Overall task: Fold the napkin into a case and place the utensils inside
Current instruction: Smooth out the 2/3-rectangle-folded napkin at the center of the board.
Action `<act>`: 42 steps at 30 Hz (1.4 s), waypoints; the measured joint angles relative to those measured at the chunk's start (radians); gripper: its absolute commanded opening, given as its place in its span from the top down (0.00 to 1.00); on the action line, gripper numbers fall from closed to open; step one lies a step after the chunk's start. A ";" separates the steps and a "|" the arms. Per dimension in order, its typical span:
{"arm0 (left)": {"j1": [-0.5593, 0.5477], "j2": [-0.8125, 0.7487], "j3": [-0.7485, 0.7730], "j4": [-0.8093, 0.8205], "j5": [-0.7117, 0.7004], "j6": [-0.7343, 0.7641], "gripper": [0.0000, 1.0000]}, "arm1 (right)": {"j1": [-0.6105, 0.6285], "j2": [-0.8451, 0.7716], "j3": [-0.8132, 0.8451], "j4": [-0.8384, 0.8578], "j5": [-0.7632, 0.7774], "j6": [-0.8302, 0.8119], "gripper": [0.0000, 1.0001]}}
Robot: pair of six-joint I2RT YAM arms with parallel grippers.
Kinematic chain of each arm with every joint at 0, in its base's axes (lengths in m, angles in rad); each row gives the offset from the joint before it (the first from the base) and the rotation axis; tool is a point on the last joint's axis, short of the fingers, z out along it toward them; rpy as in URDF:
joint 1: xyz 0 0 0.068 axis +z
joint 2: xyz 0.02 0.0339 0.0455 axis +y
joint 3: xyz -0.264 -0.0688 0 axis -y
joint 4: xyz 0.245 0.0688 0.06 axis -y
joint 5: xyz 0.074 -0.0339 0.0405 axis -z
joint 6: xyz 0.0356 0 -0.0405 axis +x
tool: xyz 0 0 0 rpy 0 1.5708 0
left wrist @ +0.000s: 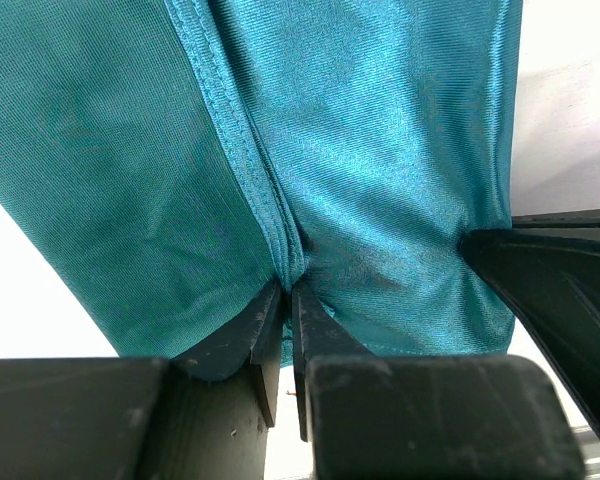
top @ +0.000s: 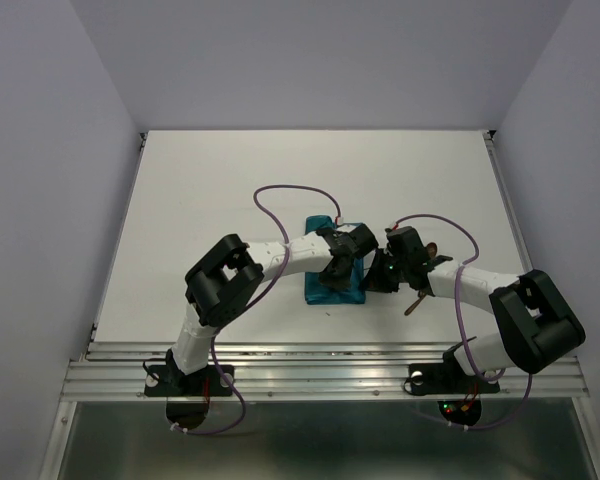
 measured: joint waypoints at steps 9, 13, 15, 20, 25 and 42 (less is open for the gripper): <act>0.000 -0.028 -0.041 0.019 0.001 0.000 0.82 | 0.000 0.000 0.000 0.000 0.010 0.003 0.95; 0.000 -0.038 -0.058 0.032 0.002 0.000 0.82 | 0.000 0.000 0.000 0.000 0.010 0.003 0.95; 0.000 -0.042 -0.065 0.035 0.002 0.000 0.82 | 0.000 0.000 0.000 0.000 0.010 0.003 0.95; 0.000 -0.047 -0.069 0.033 0.000 -0.002 0.82 | 0.001 0.000 0.000 0.000 0.010 0.003 0.95; 0.000 -0.051 -0.070 0.009 -0.012 -0.009 0.82 | 0.001 0.000 0.000 0.000 0.010 0.003 0.95; 0.000 -0.054 -0.070 -0.009 -0.006 -0.008 0.66 | 0.001 0.000 0.000 0.000 0.011 0.003 0.95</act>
